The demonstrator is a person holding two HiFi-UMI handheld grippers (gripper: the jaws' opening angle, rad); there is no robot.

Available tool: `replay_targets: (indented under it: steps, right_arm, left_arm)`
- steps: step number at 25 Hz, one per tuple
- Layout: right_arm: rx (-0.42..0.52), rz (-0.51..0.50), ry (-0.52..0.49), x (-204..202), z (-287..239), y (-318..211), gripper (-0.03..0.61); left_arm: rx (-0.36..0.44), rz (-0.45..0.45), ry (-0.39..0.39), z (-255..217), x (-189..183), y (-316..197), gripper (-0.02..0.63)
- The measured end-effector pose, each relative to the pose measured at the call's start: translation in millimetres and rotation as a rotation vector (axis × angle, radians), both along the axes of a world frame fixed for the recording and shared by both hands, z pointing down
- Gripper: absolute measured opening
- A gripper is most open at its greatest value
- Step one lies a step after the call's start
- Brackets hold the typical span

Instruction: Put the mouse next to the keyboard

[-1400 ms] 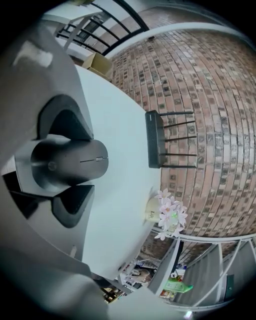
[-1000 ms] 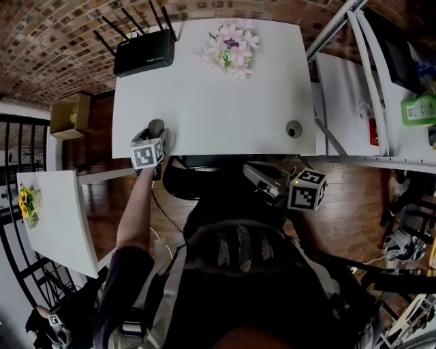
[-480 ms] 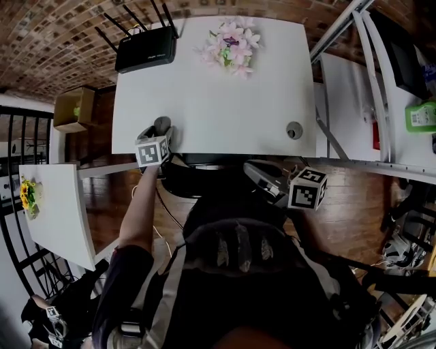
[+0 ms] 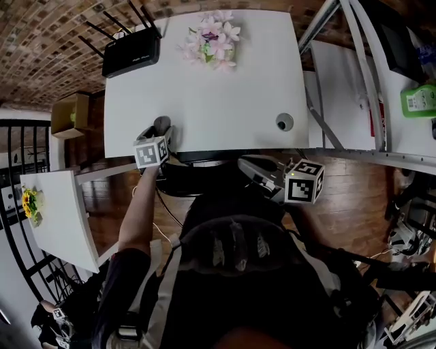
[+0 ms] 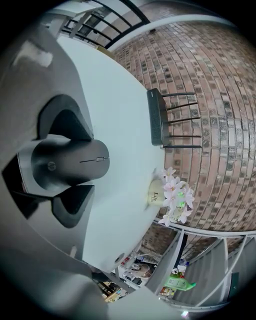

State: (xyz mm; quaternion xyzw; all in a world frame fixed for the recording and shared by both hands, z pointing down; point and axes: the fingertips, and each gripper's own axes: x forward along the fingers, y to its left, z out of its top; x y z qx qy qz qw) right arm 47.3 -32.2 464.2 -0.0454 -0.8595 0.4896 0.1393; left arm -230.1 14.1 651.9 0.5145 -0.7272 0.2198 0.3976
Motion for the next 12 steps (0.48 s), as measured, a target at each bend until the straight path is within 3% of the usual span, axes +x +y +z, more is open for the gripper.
replay_targets:
  steps: [12]
  right_arm:
    - [0.000, 0.005, -0.012, 27.0, 0.4, -16.6, 0.003]
  left_arm:
    - [-0.016, 0.027, -0.001, -1.3, 34.5, -16.5, 0.293]
